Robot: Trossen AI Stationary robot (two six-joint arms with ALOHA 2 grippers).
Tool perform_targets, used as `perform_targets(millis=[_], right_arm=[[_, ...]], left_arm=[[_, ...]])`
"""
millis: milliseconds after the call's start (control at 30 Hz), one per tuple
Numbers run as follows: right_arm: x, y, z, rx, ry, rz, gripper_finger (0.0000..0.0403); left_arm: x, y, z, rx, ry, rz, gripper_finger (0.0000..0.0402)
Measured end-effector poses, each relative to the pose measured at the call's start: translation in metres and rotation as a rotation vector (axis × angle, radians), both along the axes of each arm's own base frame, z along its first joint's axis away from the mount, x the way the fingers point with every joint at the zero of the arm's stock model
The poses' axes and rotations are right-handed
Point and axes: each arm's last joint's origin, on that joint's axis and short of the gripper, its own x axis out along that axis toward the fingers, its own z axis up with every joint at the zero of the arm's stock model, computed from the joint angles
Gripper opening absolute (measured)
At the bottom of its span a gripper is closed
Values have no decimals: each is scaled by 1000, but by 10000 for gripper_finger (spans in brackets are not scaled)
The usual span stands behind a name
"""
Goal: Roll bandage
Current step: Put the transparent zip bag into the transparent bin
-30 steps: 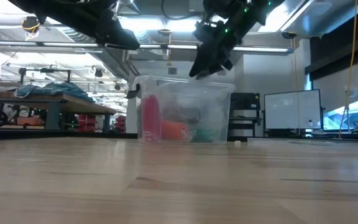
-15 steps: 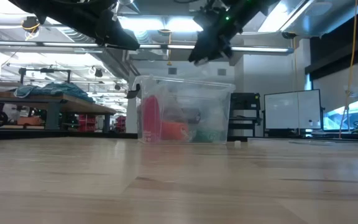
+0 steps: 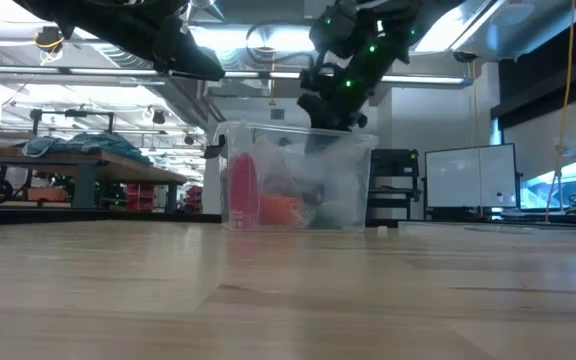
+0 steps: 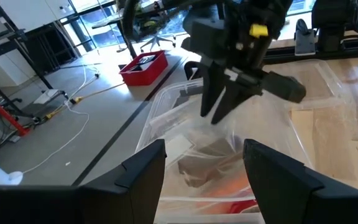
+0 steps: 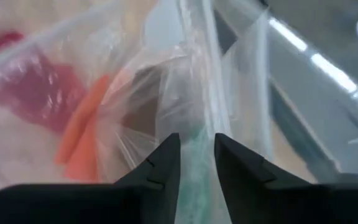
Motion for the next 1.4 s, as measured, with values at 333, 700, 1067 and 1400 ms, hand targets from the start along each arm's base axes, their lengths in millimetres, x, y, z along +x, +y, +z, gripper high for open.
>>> perform_targets(millis=[333,700,1067,1400], right_arm=[[5,5,28,36,-12,49,95],[27,-2,25,15,-62,47,95],[34,-5,-1,62,29,57,95],[20,4,70,104,-77,112,95]], left_arm=[[0,0,0,-2,2,0,208],[0,0,0,-1,2,0,208],[0,0,0,0,3,0,208],[0,0,0,-6,-1,0,208]])
